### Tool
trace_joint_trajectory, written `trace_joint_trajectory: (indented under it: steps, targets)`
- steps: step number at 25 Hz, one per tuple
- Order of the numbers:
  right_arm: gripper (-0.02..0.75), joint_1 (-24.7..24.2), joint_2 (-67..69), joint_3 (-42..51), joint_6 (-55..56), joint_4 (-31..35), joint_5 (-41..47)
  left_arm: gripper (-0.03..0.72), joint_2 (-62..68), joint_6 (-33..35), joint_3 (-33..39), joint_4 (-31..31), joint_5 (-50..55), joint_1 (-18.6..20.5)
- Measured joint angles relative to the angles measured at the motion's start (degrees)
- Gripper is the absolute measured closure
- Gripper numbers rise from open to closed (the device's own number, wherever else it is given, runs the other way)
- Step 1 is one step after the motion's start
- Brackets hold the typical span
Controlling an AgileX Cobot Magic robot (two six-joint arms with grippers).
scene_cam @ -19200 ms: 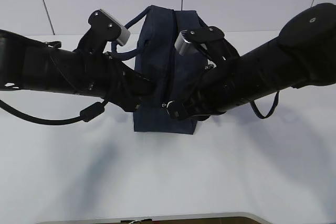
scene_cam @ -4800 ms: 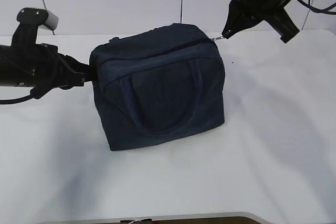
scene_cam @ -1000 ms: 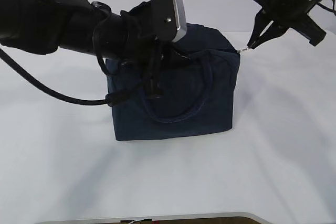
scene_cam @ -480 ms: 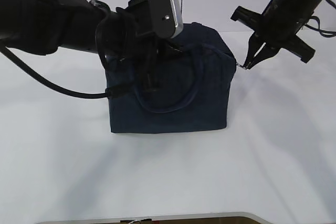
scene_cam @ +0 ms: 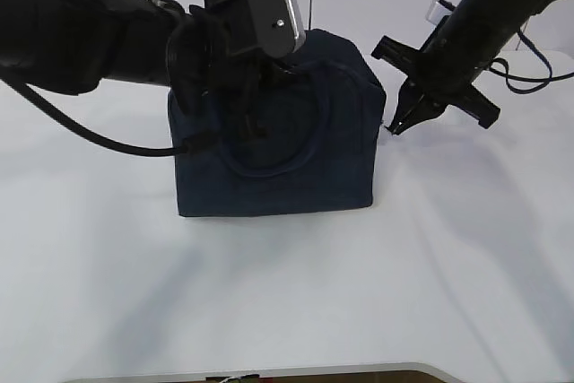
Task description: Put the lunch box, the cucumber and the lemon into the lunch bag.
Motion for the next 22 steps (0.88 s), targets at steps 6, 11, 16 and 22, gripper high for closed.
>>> trace_joint_trajectory:
  steps: [6, 11, 16, 22]
  targets:
    - [0.733, -0.09, 1.74, -0.1, -4.17, 2.43, -0.99, 0.694, 0.0, 0.0, 0.0, 0.0, -1.94, 0.0]
    - [0.733, -0.09, 2.11, -0.22, -6.56, 4.06, -2.06, 0.694, 0.0, 0.0, 0.0, -0.1, -2.15, 0.0]
    - [0.733, -0.09, 2.11, -2.76, -13.46, 4.56, -0.19, 0.694, 0.0, 0.0, 0.0, -0.1, -2.15, 0.0]
    - [0.656, -0.09, 2.11, -7.07, -23.56, 4.56, 5.15, 0.694, 0.0, 0.0, 0.0, -0.21, -2.4, 0.0]
